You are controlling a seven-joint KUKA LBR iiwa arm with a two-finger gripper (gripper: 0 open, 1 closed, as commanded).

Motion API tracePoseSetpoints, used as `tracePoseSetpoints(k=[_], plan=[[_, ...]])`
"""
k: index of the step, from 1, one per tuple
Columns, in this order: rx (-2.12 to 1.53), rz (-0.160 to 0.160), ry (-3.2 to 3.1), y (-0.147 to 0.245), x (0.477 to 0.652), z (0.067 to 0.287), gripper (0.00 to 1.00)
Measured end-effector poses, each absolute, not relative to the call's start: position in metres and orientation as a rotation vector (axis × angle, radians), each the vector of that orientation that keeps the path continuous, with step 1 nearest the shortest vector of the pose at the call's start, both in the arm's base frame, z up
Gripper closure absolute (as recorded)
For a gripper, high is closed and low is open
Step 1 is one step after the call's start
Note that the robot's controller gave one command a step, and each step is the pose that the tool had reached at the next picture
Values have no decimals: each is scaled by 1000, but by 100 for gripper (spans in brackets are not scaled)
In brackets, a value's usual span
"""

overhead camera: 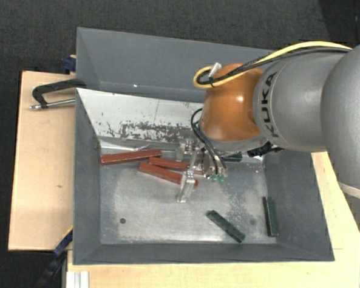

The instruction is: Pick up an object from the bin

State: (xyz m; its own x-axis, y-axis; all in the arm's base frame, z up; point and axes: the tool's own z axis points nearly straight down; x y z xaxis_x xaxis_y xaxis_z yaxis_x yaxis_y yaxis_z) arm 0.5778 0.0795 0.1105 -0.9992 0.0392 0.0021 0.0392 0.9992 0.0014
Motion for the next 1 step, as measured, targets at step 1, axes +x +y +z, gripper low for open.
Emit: tracePoseSetpoints(k=[1], plan=[[-102,-4,-3145,60,586,125,0]])
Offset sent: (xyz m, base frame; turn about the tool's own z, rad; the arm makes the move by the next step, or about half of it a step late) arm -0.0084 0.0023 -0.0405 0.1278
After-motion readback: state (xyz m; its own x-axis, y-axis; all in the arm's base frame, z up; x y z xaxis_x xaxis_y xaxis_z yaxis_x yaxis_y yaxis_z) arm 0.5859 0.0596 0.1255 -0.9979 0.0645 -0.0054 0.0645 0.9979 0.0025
